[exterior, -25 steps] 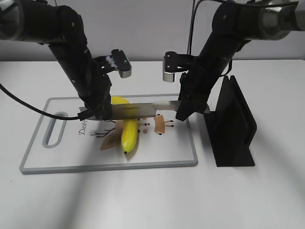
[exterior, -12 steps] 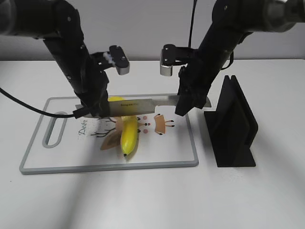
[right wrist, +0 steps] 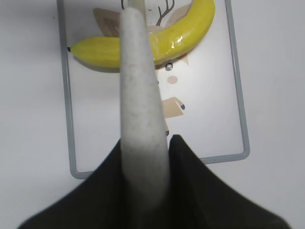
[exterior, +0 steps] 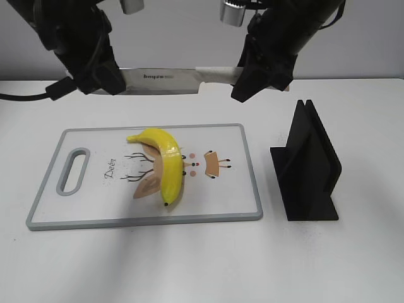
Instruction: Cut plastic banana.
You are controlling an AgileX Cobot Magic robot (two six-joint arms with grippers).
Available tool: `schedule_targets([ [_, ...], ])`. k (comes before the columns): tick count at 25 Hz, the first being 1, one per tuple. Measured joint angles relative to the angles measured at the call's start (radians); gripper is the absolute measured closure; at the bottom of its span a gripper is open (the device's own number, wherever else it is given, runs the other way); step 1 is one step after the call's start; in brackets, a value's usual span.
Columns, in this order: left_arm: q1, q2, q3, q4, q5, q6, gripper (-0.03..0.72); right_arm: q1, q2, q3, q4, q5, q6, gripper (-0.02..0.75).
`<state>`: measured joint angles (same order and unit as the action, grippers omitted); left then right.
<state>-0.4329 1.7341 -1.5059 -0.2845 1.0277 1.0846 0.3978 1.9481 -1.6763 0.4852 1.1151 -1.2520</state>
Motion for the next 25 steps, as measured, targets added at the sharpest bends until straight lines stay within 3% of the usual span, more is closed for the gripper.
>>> schedule_targets([
  [5,0.000,-0.006,0.003,0.003,0.000,0.000,0.682,0.000,0.000,0.000,0.006,-0.001,0.000,0.547],
  [7,0.000,-0.005,0.003,0.000,-0.005,-0.009,0.623,0.000,0.000,0.000,0.006,-0.001,0.000,0.547],
  [9,0.003,-0.004,0.003,-0.006,-0.031,-0.027,0.470,0.000,0.000,0.002,0.006,0.007,0.010,0.561],
  [11,0.006,-0.004,0.002,-0.008,-0.044,-0.036,0.217,0.000,0.000,0.002,0.003,0.007,0.026,0.570],
  [13,0.006,-0.006,0.002,-0.009,-0.054,-0.049,0.106,-0.001,0.000,0.002,-0.009,0.002,0.038,0.570],
  [19,0.007,-0.034,0.002,0.038,-0.087,-0.151,0.068,-0.003,0.001,0.002,-0.044,-0.001,0.081,0.570],
  [25,0.026,-0.074,0.002,0.298,-0.046,-0.571,0.069,-0.003,-0.001,-0.048,-0.120,0.008,0.391,0.570],
])
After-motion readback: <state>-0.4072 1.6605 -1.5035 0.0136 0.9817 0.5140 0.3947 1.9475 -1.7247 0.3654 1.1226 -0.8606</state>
